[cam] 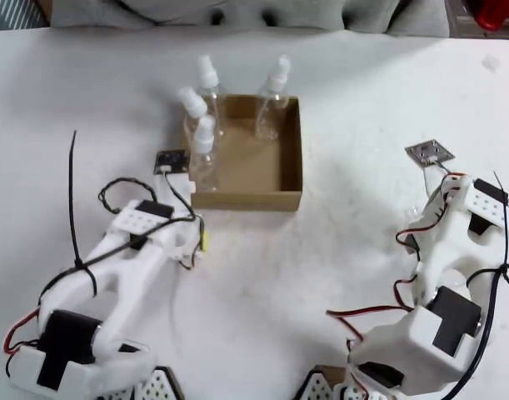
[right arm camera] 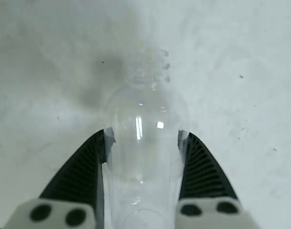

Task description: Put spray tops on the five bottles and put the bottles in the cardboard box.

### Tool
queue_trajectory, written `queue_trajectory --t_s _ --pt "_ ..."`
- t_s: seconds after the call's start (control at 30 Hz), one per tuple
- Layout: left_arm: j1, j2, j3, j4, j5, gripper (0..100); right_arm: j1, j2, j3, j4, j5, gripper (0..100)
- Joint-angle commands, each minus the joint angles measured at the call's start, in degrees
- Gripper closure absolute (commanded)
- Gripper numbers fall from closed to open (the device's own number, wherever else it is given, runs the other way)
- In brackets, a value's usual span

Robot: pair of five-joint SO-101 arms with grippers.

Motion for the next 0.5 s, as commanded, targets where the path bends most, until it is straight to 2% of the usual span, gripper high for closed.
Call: queue_trajectory --t_s 0.0,0.07,0.23,0.47 --pt "0.75 -0.31 -2.99 -0.44 -0.79 93 -0.48 -2.95 -2.46 0.66 0.70 98.2" --pt "1.98 -0.31 -2.02 -0.79 -0.79 98 -0.48 -2.95 -2.46 0.66 0.70 98.2" --pt "2.59 -1.98 -2.90 0.09 -0.79 98 -0.48 -3.56 -2.46 0.92 0.18 98.2" --pt "3.03 -14.11 -5.10 8.70 -0.79 98 -0.13 -12.62 -2.90 9.36 0.00 98.2"
